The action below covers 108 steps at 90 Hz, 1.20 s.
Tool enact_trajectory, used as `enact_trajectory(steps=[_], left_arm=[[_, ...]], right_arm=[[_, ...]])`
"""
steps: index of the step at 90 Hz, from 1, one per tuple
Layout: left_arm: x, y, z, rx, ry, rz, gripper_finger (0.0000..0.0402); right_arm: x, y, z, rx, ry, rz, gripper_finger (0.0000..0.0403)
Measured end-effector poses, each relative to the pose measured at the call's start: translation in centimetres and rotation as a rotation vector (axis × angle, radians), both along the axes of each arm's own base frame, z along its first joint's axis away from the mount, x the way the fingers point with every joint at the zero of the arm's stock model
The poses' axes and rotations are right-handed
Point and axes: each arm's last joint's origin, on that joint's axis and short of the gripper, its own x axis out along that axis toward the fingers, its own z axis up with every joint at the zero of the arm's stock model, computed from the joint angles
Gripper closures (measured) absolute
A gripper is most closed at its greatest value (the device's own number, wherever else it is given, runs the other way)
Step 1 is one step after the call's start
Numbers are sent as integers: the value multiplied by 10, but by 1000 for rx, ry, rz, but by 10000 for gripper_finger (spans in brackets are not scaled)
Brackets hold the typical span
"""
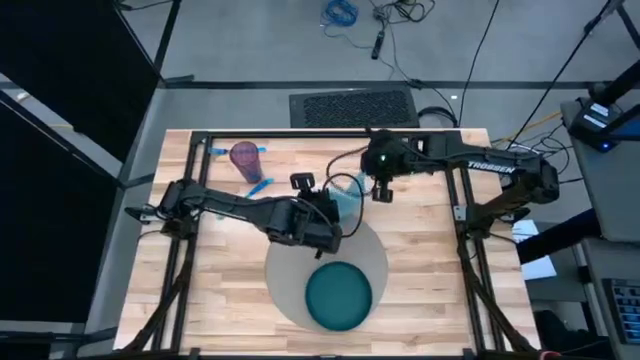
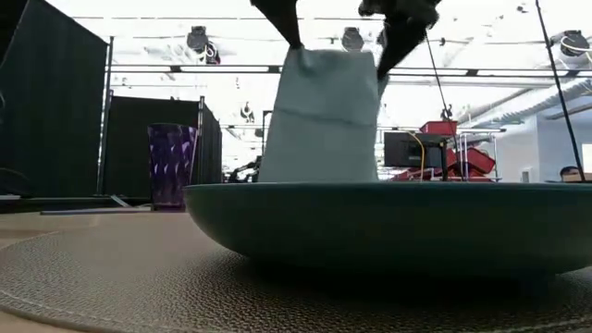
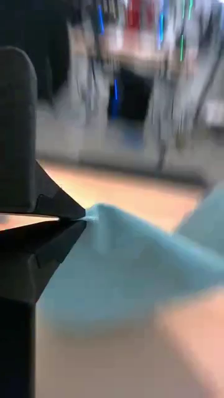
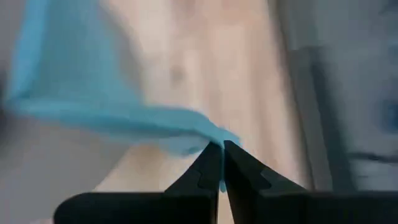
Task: Set table place
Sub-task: Fold the blue napkin
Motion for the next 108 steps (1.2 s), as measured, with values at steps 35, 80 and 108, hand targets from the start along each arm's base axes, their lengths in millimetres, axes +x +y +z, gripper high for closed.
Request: enact_trajectory(steps=[35,80,108], left_arm=[[-6,11,3,219,29,69,402],[-14,68,-6,156,166,227,402],[-8,12,-65,-12,117,97,402]], right_arm=[[4,-14,4,-190,-42,-122,403],[-7,-43,-2,-128,-11,-200,403],[-4,10,-49,20,141,-125,403]])
